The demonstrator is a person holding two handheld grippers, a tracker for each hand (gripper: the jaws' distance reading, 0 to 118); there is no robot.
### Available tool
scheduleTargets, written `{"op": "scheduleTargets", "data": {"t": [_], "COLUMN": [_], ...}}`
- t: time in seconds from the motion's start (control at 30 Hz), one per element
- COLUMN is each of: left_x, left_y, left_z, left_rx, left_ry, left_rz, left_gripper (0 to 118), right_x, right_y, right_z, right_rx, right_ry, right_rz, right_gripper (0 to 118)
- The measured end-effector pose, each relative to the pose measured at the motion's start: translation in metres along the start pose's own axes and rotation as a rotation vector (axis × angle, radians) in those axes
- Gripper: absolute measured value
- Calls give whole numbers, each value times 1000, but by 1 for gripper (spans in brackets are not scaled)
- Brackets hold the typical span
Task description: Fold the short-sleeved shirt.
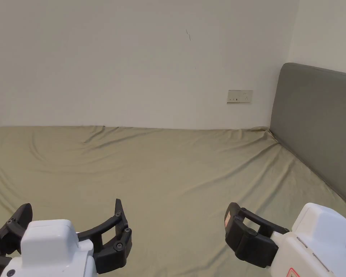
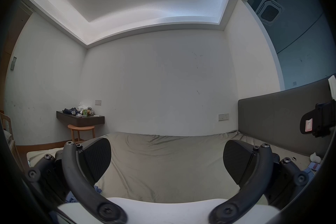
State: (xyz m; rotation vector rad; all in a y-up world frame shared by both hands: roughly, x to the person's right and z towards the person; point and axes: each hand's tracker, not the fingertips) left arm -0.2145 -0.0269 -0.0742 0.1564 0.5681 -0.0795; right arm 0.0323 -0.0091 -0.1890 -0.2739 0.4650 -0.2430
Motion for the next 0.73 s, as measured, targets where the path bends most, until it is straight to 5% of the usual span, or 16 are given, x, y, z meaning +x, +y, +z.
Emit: {"op": "scheduleTargets", "data": {"t": [0.73], "left_x": [1], "left_y": [-1], "left_z": [0], "left_rx": [-1], "left_ry": [0], "left_rz": [-2], "left_gripper": [118], "right_x": [-5], "right_y": [1], "right_z": [6], "right_rx": [45], "right_ry": [27], "right_rz": [37], "right_gripper": [118]}}
